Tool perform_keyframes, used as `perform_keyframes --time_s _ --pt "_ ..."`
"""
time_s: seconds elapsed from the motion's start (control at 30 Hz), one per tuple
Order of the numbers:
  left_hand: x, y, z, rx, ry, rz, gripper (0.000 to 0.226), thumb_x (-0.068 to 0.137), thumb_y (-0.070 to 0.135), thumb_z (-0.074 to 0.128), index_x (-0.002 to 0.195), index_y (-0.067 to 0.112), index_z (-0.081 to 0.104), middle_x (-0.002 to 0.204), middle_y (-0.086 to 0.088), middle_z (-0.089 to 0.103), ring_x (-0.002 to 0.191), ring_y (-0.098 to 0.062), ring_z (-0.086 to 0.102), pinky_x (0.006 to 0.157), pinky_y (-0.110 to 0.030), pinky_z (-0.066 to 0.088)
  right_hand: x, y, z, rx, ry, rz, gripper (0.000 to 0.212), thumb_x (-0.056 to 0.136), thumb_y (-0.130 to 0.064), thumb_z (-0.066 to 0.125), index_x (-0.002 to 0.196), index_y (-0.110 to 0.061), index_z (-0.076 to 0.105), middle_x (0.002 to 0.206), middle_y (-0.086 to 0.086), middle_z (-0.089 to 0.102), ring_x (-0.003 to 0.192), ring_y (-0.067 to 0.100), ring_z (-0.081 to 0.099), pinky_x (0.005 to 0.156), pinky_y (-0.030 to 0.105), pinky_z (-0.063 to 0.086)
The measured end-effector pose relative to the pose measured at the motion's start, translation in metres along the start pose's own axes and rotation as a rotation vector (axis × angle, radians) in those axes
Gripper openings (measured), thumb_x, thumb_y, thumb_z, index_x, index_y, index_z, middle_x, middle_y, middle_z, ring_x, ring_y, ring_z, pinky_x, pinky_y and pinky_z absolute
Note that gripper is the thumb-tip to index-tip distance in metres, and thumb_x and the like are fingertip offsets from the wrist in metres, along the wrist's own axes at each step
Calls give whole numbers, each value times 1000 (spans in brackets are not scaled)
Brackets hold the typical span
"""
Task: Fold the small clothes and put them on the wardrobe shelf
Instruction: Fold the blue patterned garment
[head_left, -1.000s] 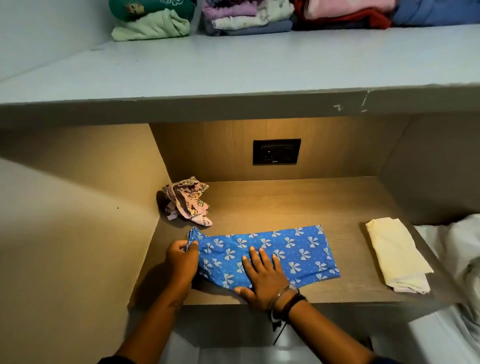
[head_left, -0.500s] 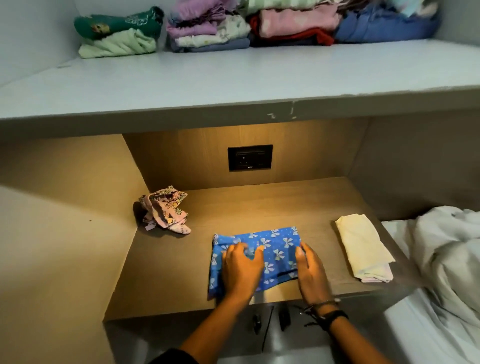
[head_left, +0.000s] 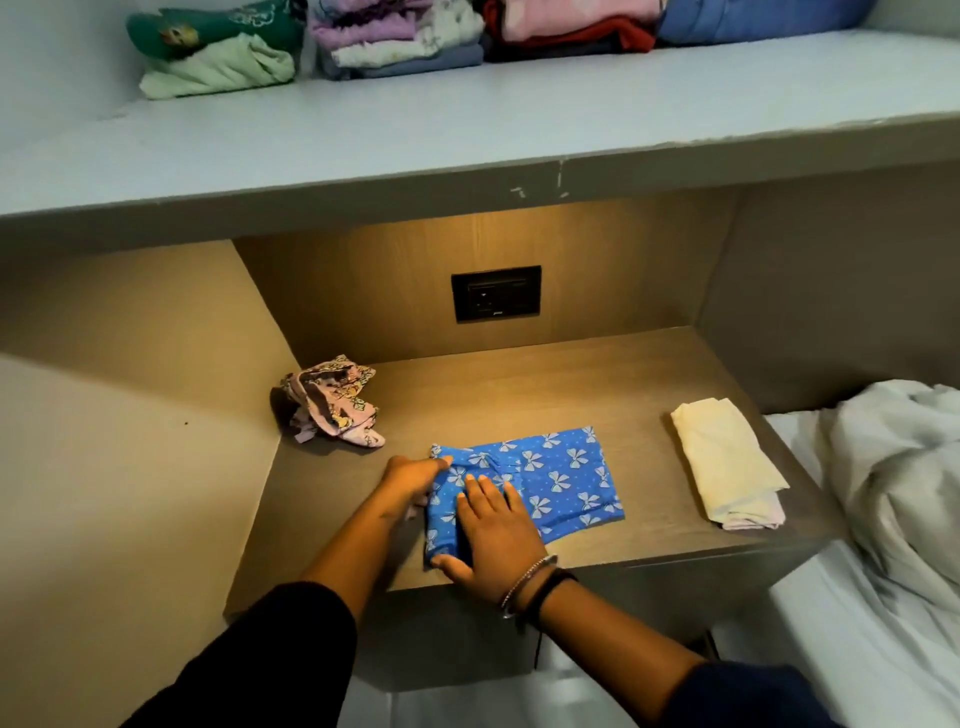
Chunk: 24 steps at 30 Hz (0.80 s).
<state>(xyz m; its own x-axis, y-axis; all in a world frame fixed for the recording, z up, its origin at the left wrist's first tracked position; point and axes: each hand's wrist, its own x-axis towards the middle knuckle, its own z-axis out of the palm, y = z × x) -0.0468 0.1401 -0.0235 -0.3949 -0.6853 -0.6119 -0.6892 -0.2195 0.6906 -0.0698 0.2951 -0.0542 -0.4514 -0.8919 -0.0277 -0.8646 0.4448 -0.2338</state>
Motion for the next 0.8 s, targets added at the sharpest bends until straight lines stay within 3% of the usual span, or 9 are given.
perform_keyframes --time_s 0.07,0.17,0.27,0.33,0.4,0.47,0.6,0.7,0.8 --pt "8 -1 -1 32 -16 5 25 79 29 76 74 10 61 59 -4 51 45 -16 41 50 -22 26 7 -12 12 -87 -56 45 93 83 -72 35 148 -5 25 158 20 17 147 34 11 118 56 1" --pt "15 -1 -2 28 -31 53 21 79 20 74 85 2 64 59 -9 52 46 -18 42 48 -23 29 11 -23 25 -132 -41 132 92 82 -73 36 141 -3 37 154 25 27 144 39 20 117 59 2" --pt "14 0 -2 -12 -87 116 10 80 12 65 84 2 65 74 -15 62 63 -24 57 60 -32 47 12 -29 22 -107 25 163 67 81 -59 47 118 -5 57 137 27 49 131 42 39 116 60 16" --pt "14 2 -1 -26 -100 146 7 81 8 60 74 8 59 73 -15 58 60 -23 54 59 -32 49 9 -31 16 -82 99 129 43 80 -44 51 101 -8 62 111 21 63 110 37 56 110 55 31" --pt "12 9 -1 -23 -89 169 12 81 9 59 70 10 54 65 -14 55 51 -21 50 53 -29 46 3 -30 6 82 245 141 21 76 -33 55 78 -12 59 79 12 64 80 30 61 87 42 50" --pt "6 22 3 -5 -62 203 15 80 12 60 67 8 53 54 -12 51 35 -19 45 42 -21 42 -3 -23 -5 369 358 255 15 80 -24 54 70 -14 49 69 9 57 66 27 52 63 33 40" --pt "-9 56 32 12 -72 275 17 78 14 59 66 4 58 44 -6 51 26 -15 47 33 -15 35 -10 9 -24 937 492 531 33 86 -13 57 59 -19 39 54 -4 40 49 8 33 47 25 27" --pt "-22 74 67 56 -102 331 19 76 18 61 60 7 56 46 -4 51 29 -16 47 33 -15 33 -17 42 -33 1172 542 722 36 86 -9 59 55 -17 41 55 -3 42 52 10 36 47 19 31" --pt "-29 83 102 63 -135 399 30 77 34 66 58 15 53 49 -3 54 30 -16 43 37 -16 31 -26 81 -32 1395 549 882 21 87 -11 57 72 4 59 71 11 57 69 20 51 65 31 44"
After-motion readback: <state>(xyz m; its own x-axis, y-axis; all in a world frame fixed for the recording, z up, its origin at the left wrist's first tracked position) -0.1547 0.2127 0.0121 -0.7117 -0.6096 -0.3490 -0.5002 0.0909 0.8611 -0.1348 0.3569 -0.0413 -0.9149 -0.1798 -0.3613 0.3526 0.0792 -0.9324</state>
